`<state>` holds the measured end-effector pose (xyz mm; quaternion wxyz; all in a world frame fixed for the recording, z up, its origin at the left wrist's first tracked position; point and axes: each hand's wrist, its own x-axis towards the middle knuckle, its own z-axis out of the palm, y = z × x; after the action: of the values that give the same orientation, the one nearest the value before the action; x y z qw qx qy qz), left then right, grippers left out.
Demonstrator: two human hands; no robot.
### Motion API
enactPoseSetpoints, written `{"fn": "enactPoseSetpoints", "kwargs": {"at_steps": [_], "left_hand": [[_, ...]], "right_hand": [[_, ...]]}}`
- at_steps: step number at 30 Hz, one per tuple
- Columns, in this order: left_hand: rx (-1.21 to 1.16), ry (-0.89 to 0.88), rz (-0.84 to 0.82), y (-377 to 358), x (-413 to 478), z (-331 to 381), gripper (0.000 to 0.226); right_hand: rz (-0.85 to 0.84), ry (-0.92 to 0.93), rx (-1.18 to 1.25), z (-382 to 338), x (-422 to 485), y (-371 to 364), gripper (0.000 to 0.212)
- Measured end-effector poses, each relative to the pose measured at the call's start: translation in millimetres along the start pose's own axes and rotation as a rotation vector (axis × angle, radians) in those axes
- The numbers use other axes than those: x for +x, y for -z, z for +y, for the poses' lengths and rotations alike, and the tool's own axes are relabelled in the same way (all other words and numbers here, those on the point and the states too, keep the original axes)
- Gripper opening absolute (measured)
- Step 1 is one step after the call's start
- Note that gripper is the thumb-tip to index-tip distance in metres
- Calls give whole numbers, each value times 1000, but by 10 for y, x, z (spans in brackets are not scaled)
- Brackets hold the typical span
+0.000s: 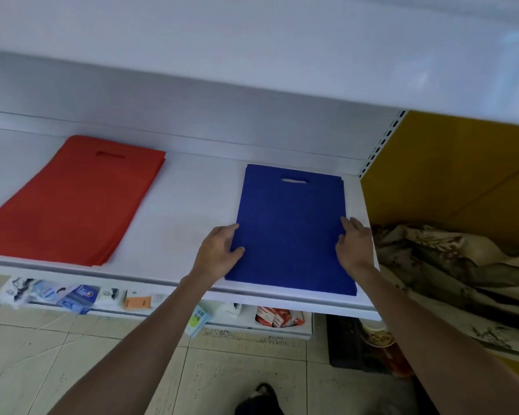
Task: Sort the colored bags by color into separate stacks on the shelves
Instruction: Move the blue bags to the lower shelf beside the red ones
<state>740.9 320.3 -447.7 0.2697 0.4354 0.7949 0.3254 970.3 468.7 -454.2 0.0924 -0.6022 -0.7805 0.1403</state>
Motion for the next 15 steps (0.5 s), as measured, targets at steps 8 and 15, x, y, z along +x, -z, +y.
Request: {"fn": "enactPoseSetpoints", "kwargs": {"at_steps": [8, 15], "left_hand": [[-2, -24, 139, 949, -480, -35, 36], [69, -53, 442, 2650, -1445, -458, 33]], "right_hand": [[-58, 239, 312, -1063, -472, 418, 42], [-16, 565, 510, -3130, -1411, 509, 40]]}}
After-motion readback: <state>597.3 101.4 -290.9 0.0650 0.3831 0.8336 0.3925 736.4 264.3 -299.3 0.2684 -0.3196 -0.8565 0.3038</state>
